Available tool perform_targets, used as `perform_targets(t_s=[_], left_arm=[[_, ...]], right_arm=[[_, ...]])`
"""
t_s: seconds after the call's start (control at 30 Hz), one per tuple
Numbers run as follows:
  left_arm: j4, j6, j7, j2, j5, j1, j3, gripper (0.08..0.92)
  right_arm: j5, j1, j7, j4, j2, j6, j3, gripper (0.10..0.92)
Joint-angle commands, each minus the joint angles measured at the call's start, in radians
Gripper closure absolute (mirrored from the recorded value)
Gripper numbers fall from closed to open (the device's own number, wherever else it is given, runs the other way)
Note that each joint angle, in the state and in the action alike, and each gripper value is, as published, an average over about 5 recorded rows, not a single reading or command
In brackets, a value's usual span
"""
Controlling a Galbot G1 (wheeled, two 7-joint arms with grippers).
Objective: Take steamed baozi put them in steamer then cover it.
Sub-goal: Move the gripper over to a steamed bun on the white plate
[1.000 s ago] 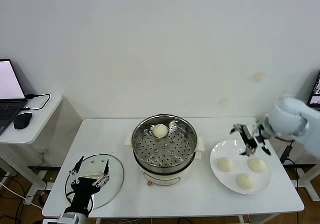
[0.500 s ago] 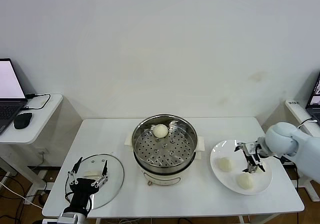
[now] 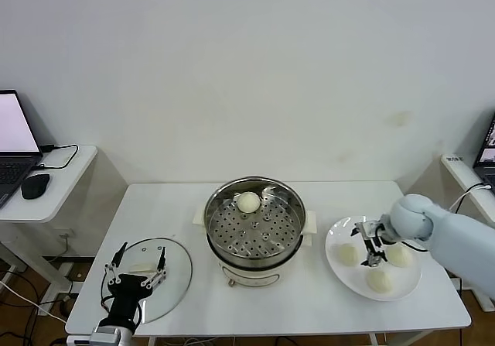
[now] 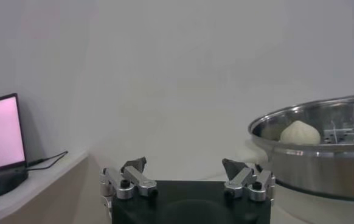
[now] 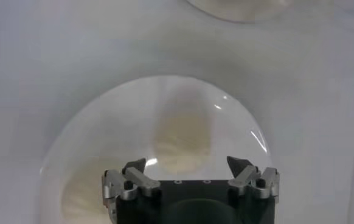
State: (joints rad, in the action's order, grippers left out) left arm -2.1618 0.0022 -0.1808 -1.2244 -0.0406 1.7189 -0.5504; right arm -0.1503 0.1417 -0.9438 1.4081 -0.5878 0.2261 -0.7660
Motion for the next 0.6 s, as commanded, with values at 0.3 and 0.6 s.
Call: perform_targets(t_s=[0.3,0.6], left_arm=[[0.006,0.001,0.0,-0.005,0.0,-0.005,0.002,0.177],[0.008,0.001,-0.001,-0.01,0.0,-0.004,0.004,0.177]], right_arm=[[-0.017,0.028,-0.003,-0.07,-0.076,0.005,0.014,0.248],[-0.035,0.018,-0.024,-0.065,-0.064,0.017,0.015,0.371]])
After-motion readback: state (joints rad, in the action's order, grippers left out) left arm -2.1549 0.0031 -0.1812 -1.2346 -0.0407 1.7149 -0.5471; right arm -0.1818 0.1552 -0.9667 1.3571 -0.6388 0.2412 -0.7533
